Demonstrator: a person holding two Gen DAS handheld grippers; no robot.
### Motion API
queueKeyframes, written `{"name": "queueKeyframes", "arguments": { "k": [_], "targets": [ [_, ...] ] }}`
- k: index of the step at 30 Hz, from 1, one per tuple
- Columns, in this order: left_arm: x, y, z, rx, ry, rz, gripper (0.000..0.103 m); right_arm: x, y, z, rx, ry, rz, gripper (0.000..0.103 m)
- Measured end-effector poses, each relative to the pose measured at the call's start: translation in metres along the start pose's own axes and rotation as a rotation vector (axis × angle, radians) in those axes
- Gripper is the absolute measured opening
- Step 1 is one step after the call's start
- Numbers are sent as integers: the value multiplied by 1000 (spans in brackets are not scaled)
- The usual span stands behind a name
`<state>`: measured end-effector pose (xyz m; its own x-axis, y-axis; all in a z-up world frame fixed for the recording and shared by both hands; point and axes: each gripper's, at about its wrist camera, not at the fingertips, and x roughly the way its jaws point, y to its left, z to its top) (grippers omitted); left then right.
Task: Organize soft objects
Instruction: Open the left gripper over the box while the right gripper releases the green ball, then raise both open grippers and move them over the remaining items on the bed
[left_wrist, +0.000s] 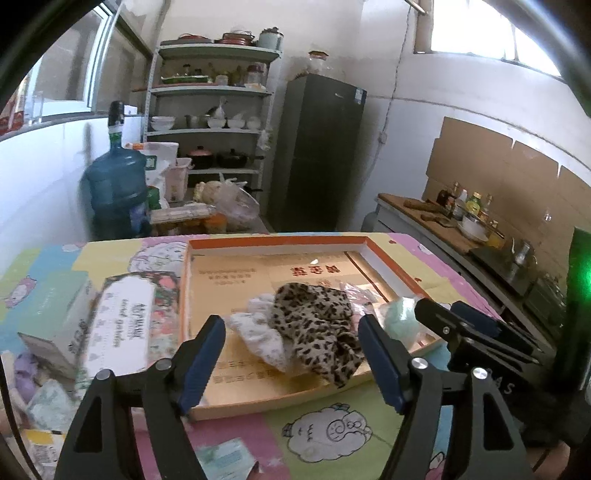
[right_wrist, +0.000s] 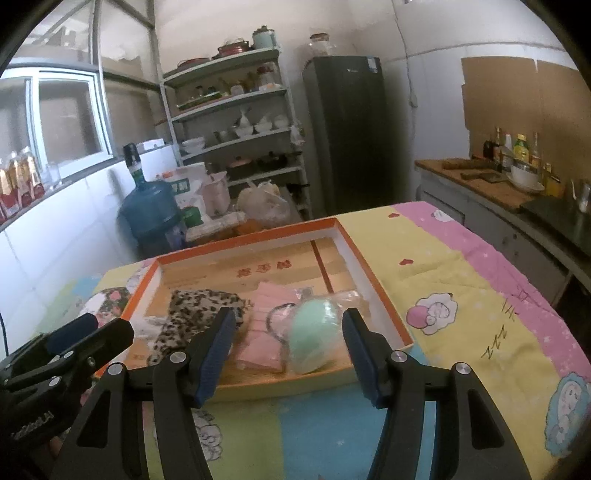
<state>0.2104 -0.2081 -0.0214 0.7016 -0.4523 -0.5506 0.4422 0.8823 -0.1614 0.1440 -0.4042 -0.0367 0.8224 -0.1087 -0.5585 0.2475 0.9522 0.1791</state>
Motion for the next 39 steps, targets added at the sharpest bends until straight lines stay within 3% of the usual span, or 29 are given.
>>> {"name": "queueKeyframes", "arguments": {
  "k": [39],
  "targets": [
    [-132,84,-24,-40,-167,222,75,-66,132,-25,-163,-81,145,62]
  ]
}}
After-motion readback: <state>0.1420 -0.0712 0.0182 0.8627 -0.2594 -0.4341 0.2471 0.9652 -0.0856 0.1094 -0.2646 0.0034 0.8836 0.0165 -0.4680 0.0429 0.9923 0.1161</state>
